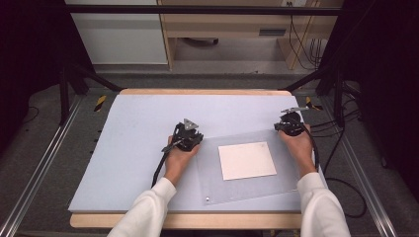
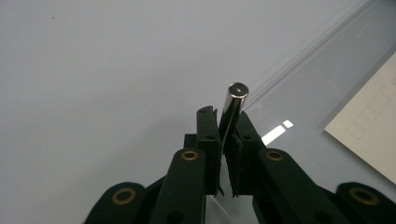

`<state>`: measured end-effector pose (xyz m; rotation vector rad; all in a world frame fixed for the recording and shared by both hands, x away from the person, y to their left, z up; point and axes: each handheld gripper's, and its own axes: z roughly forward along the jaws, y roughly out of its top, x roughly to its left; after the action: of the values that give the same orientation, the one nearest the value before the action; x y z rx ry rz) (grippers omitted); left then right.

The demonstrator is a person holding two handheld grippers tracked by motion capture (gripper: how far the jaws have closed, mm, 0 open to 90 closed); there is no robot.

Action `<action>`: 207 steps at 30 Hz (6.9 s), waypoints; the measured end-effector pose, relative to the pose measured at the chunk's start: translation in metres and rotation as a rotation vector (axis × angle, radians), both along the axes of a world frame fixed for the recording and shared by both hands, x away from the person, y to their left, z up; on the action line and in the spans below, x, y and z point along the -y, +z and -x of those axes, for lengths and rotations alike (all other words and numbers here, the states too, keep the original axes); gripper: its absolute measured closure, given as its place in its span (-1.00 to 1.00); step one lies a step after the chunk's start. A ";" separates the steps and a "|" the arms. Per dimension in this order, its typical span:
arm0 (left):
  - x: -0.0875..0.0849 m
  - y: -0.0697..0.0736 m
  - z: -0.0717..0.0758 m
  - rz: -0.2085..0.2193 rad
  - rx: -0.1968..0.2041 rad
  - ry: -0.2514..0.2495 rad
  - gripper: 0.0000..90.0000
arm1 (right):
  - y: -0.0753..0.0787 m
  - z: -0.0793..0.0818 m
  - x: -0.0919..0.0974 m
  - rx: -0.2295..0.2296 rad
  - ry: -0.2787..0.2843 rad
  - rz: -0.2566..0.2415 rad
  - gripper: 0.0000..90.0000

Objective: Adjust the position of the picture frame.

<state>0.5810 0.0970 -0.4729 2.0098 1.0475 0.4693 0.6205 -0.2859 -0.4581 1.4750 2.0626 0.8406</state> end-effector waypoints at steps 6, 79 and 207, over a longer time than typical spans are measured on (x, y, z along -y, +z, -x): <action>-0.007 0.016 0.001 0.022 -0.012 -0.019 0.84 | 0.016 0.004 -0.004 -0.018 0.003 0.012 0.89; -0.115 0.021 -0.022 -0.026 -0.127 -0.035 0.82 | 0.012 0.028 -0.103 -0.090 0.101 -0.038 0.85; -0.103 0.028 -0.003 -0.060 0.002 0.139 0.89 | 0.018 0.037 -0.104 0.036 0.096 -0.017 0.91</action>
<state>0.5839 0.2004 -0.4451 1.9958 1.1904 0.5819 0.5836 -0.1819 -0.4406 1.3683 2.1185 0.9169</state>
